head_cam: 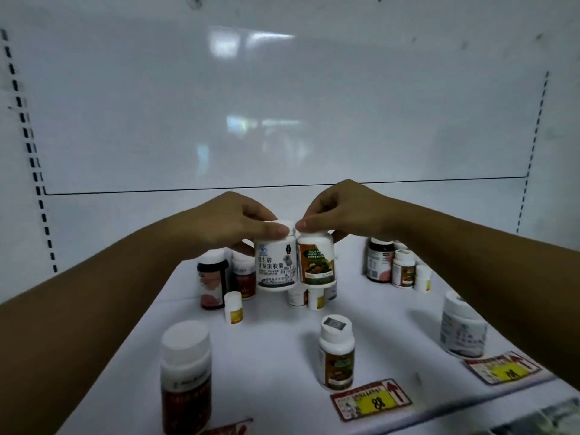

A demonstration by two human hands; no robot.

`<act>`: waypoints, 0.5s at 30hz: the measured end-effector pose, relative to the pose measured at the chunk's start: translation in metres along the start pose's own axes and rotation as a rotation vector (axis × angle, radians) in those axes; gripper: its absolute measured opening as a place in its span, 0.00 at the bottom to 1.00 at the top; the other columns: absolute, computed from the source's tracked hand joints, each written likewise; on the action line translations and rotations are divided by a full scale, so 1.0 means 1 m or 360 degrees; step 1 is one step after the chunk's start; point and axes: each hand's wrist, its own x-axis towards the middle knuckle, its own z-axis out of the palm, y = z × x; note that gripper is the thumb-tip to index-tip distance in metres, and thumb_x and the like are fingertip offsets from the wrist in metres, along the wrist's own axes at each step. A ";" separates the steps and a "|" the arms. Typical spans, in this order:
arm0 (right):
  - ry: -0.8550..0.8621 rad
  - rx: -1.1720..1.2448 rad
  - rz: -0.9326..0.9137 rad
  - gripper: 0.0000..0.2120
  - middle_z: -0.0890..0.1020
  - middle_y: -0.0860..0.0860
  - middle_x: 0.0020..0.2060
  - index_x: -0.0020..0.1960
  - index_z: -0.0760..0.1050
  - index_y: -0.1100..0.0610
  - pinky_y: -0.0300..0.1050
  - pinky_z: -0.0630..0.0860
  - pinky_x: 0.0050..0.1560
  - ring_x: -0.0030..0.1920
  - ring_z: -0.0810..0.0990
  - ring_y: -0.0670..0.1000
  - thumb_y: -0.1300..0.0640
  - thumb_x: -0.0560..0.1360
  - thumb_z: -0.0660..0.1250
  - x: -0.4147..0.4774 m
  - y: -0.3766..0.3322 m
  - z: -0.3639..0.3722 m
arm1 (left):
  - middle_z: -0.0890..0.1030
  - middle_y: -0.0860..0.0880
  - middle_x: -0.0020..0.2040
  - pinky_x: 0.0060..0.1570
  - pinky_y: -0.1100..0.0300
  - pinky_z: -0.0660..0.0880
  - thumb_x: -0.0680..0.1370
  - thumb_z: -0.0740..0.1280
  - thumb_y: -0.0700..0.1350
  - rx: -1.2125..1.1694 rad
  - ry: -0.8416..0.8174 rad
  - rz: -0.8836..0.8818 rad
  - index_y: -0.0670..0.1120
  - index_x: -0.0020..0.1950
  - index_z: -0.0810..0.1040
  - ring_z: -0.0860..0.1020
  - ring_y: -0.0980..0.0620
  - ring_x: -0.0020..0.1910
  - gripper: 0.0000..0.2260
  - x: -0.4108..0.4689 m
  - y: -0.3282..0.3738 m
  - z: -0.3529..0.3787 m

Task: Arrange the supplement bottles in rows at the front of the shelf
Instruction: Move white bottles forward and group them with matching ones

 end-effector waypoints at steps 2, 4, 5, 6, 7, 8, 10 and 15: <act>0.0043 0.0003 -0.0016 0.15 0.85 0.51 0.36 0.42 0.82 0.60 0.45 0.83 0.40 0.40 0.84 0.49 0.49 0.65 0.75 -0.008 0.003 -0.008 | 0.85 0.51 0.46 0.34 0.67 0.78 0.67 0.73 0.51 -0.0021 0.0004 0.0011 0.46 0.51 0.83 0.83 0.58 0.42 0.15 0.002 0.008 0.008; 0.0080 0.0016 -0.0035 0.16 0.85 0.52 0.36 0.42 0.81 0.61 0.45 0.83 0.39 0.39 0.84 0.48 0.49 0.64 0.76 -0.015 0.009 -0.016 | 0.85 0.51 0.47 0.35 0.67 0.78 0.67 0.73 0.52 -0.0002 0.0003 0.0007 0.46 0.52 0.82 0.83 0.57 0.43 0.16 0.005 0.017 0.016; 0.0083 0.0017 -0.0046 0.16 0.84 0.52 0.36 0.41 0.81 0.61 0.44 0.82 0.39 0.38 0.83 0.48 0.49 0.64 0.76 -0.019 0.012 -0.020 | 0.85 0.51 0.47 0.36 0.67 0.78 0.66 0.73 0.53 0.0014 0.0005 0.0006 0.47 0.52 0.82 0.83 0.56 0.44 0.18 0.007 0.021 0.022; 0.0079 0.0015 -0.0055 0.15 0.84 0.52 0.36 0.41 0.81 0.61 0.42 0.82 0.38 0.37 0.83 0.47 0.49 0.64 0.76 -0.023 0.016 -0.025 | 0.84 0.51 0.47 0.36 0.67 0.78 0.66 0.73 0.53 0.0030 0.0007 0.0003 0.47 0.52 0.82 0.83 0.57 0.44 0.18 0.009 0.025 0.028; 0.0072 0.0007 -0.0061 0.15 0.84 0.51 0.35 0.41 0.81 0.61 0.41 0.81 0.36 0.36 0.83 0.46 0.49 0.64 0.76 -0.027 0.020 -0.029 | 0.84 0.52 0.47 0.35 0.68 0.78 0.66 0.73 0.53 0.0042 0.0006 -0.0002 0.48 0.52 0.82 0.83 0.57 0.43 0.18 0.011 0.029 0.035; 0.0063 -0.0005 -0.0063 0.15 0.84 0.51 0.35 0.41 0.80 0.60 0.39 0.81 0.35 0.35 0.83 0.45 0.49 0.65 0.76 -0.032 0.025 -0.034 | 0.84 0.52 0.47 0.35 0.68 0.77 0.66 0.73 0.53 0.0055 0.0004 -0.0010 0.48 0.52 0.81 0.83 0.58 0.42 0.17 0.012 0.033 0.042; 0.0042 -0.0034 -0.0066 0.15 0.84 0.50 0.35 0.40 0.80 0.59 0.36 0.79 0.33 0.33 0.83 0.44 0.48 0.64 0.75 -0.041 0.036 -0.043 | 0.84 0.54 0.45 0.34 0.69 0.77 0.65 0.73 0.53 0.0070 0.0023 -0.0029 0.49 0.52 0.81 0.83 0.60 0.42 0.17 0.015 0.040 0.053; -0.0039 -0.0121 -0.0057 0.19 0.83 0.50 0.34 0.39 0.80 0.58 0.33 0.75 0.27 0.30 0.81 0.43 0.44 0.59 0.77 -0.058 0.065 -0.050 | 0.85 0.54 0.42 0.33 0.69 0.77 0.63 0.74 0.53 -0.0030 0.0298 -0.0084 0.50 0.47 0.82 0.83 0.58 0.41 0.15 0.018 0.042 0.071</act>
